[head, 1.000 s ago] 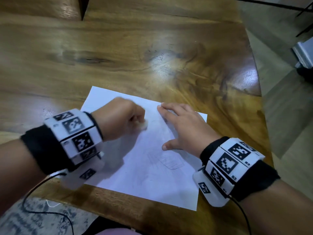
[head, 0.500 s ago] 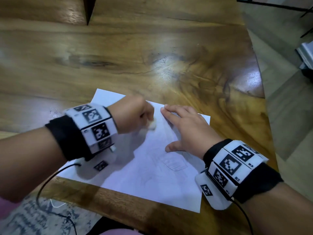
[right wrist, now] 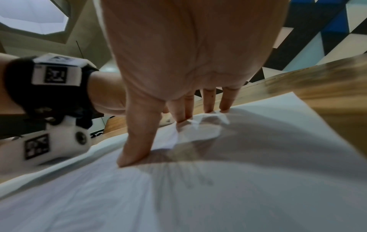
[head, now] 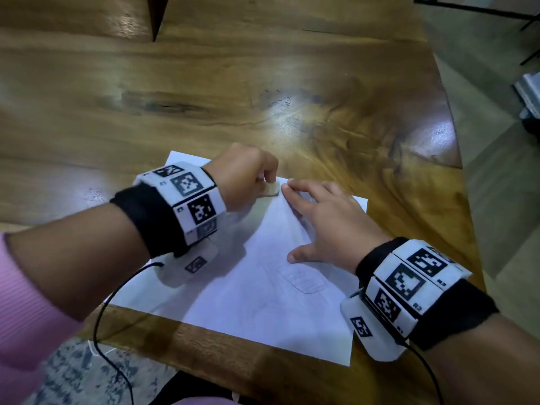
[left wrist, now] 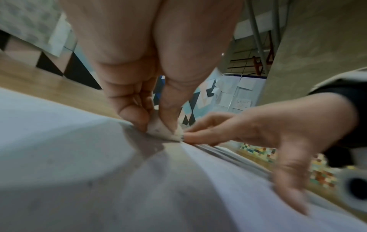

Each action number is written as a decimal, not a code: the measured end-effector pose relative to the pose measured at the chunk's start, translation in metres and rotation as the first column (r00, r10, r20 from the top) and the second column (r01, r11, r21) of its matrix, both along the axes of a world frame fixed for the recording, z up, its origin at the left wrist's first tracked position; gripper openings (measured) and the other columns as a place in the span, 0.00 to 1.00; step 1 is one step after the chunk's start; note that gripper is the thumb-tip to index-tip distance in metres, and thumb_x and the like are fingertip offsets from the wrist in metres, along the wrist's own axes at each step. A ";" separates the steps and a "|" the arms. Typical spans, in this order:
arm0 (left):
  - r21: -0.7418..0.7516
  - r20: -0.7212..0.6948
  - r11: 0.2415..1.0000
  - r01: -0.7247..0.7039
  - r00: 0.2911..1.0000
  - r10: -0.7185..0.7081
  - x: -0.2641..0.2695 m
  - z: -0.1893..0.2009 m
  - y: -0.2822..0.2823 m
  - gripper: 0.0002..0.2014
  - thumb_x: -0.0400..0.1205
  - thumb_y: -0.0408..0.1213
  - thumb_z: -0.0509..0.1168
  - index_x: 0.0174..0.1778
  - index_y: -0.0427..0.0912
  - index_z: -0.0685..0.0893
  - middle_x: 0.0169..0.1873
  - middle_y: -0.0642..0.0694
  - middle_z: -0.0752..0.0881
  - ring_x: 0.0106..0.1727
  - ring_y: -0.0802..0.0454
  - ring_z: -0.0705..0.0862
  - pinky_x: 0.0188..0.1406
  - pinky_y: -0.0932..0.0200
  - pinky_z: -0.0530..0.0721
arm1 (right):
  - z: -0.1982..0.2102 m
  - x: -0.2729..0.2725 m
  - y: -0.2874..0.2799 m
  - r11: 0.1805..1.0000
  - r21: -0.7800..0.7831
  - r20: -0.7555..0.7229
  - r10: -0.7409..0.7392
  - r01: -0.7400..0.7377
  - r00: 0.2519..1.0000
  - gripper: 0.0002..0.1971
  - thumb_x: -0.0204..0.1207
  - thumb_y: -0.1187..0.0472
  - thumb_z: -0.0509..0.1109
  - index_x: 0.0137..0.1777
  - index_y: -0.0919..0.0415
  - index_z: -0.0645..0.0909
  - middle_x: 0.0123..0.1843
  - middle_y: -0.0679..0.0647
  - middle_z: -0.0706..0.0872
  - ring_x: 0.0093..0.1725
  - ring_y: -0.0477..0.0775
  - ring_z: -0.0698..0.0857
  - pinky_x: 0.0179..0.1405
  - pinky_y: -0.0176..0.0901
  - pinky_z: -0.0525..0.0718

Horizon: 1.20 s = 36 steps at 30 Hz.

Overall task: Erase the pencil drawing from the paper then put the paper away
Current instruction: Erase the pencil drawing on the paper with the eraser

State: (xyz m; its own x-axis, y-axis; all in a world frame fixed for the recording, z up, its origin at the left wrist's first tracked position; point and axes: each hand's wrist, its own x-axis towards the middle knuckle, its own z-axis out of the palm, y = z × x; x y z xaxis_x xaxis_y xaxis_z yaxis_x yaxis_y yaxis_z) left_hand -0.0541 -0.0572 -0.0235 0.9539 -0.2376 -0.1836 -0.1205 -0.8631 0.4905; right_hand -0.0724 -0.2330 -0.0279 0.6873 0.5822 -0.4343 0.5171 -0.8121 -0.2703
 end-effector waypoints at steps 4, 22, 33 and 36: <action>0.037 -0.117 0.981 0.189 0.976 -0.184 -0.025 0.000 0.008 0.03 0.72 0.37 0.69 0.36 0.42 0.84 0.28 0.49 0.77 0.32 0.48 0.73 0.28 0.69 0.66 | 0.000 -0.001 0.000 1.000 -0.002 -0.001 -0.004 0.004 1.000 0.55 0.63 0.38 0.76 0.83 0.47 0.45 0.82 0.39 0.50 0.79 0.50 0.50 0.79 0.46 0.55; -0.030 0.025 0.999 -0.014 1.000 0.015 0.002 -0.006 0.021 0.02 0.73 0.33 0.70 0.37 0.39 0.84 0.30 0.46 0.79 0.34 0.47 0.75 0.27 0.79 0.66 | 0.000 -0.002 0.001 1.000 -0.010 0.002 -0.007 0.007 1.000 0.55 0.63 0.37 0.75 0.83 0.46 0.43 0.82 0.39 0.47 0.79 0.49 0.48 0.76 0.42 0.53; -0.042 0.018 0.995 0.087 0.996 -0.086 -0.026 -0.006 0.018 0.10 0.73 0.45 0.68 0.36 0.41 0.83 0.31 0.47 0.78 0.35 0.45 0.78 0.36 0.60 0.72 | 0.001 -0.003 0.001 1.000 -0.001 -0.001 -0.011 0.011 1.000 0.55 0.64 0.39 0.75 0.83 0.47 0.43 0.82 0.40 0.48 0.79 0.49 0.48 0.76 0.43 0.53; -0.039 0.065 0.998 0.059 0.996 -0.056 -0.013 -0.010 0.013 0.08 0.74 0.41 0.68 0.37 0.39 0.82 0.33 0.46 0.78 0.37 0.43 0.78 0.36 0.59 0.70 | 0.001 -0.003 0.001 1.000 -0.006 0.000 -0.010 0.010 1.000 0.55 0.64 0.38 0.75 0.83 0.47 0.44 0.82 0.40 0.48 0.79 0.50 0.49 0.77 0.44 0.53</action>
State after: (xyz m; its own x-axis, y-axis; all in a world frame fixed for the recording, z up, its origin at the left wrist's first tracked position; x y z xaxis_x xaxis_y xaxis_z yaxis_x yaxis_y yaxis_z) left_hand -0.0675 -0.0447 -0.0338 0.9478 -0.2985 -0.1116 -0.2018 -0.8332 0.5148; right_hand -0.0754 -0.2321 -0.0265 0.6930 0.5731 -0.4374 0.5094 -0.8186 -0.2654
